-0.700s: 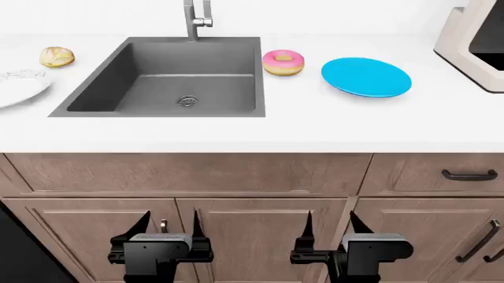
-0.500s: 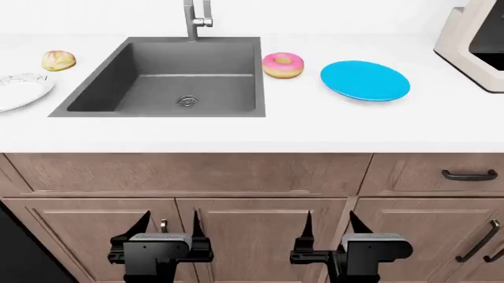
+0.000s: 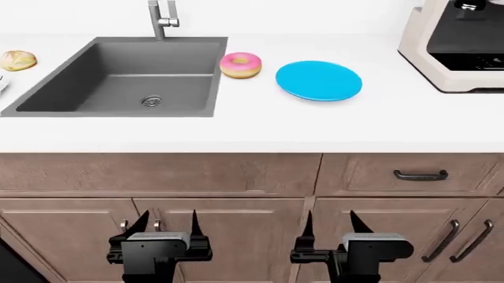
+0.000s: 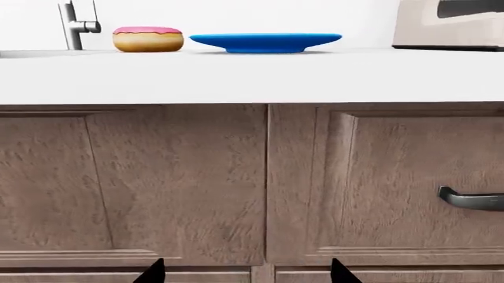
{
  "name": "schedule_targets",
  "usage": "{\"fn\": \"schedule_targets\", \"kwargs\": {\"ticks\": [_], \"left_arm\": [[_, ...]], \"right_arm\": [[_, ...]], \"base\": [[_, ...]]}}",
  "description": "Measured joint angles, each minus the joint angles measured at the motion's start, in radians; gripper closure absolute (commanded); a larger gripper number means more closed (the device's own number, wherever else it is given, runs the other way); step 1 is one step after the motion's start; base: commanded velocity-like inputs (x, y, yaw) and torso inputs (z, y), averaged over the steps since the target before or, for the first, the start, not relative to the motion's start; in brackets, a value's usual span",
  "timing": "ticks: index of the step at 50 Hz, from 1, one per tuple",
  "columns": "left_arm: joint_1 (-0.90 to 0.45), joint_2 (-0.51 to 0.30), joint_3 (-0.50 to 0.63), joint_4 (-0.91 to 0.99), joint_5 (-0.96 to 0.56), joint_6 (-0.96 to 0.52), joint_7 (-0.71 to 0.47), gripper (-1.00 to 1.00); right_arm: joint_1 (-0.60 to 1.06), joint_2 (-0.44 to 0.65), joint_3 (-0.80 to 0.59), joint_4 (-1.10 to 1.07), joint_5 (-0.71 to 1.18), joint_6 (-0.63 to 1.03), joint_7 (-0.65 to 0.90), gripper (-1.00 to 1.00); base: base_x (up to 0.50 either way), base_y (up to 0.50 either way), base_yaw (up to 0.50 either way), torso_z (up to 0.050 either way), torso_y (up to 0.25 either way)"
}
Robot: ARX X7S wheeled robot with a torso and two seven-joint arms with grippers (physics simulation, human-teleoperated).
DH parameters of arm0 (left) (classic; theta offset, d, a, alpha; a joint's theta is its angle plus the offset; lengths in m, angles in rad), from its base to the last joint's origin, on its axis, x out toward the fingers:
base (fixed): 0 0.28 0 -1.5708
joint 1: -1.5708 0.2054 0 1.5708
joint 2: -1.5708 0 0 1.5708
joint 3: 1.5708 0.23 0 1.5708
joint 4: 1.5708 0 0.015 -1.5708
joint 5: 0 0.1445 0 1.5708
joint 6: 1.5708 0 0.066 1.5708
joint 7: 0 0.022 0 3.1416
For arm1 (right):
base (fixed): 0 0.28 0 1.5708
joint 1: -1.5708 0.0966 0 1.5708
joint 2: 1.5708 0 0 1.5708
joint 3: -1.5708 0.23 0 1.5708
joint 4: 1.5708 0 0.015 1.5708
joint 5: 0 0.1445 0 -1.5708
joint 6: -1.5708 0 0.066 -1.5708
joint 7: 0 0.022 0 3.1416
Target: Place the pastries on the plates.
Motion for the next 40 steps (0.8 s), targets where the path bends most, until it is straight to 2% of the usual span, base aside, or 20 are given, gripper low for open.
{"fn": "schedule_targets", "kwargs": {"ticks": [9,19,25,30,34,37,40], "left_arm": [[-0.001,-0.011,0.012,0.001,-0.016,0.000,-0.014,-1.00],[-0.002,-0.020,0.023,0.003,-0.038,-0.006,-0.025,-1.00],[0.008,-0.034,0.015,0.080,-0.093,-0.071,-0.031,-1.00],[0.014,-0.068,0.023,0.283,-0.129,-0.225,-0.064,-1.00],[-0.042,-0.099,0.041,0.506,-0.174,-0.451,-0.114,-1.00],[-0.164,-0.144,0.039,0.644,-0.302,-0.633,-0.235,-1.00],[-0.334,-0.174,0.019,0.724,-0.511,-0.799,-0.429,-1.00]], "right_arm": [[0.000,0.012,-0.014,0.001,0.011,-0.002,0.014,-1.00],[0.003,0.026,-0.030,-0.001,0.017,0.004,0.031,-1.00],[-0.013,0.040,-0.026,-0.141,0.021,0.100,0.065,-1.00],[-0.012,0.070,-0.018,-0.407,0.020,0.307,0.103,-1.00],[0.075,0.148,-0.034,-0.618,0.085,0.518,0.193,-1.00],[0.233,0.281,-0.080,-0.729,0.248,0.628,0.371,-1.00],[0.417,0.381,-0.124,-0.798,0.484,0.728,0.610,-1.00]], "base": [[0.00,-0.50,0.00,0.000,0.000],[0.00,-0.01,0.00,0.000,0.000],[0.00,0.00,0.00,0.000,0.000],[0.00,0.00,0.00,0.000,0.000],[0.00,0.00,0.00,0.000,0.000],[0.00,0.00,0.00,0.000,0.000],[0.00,0.00,0.00,0.000,0.000]]}}
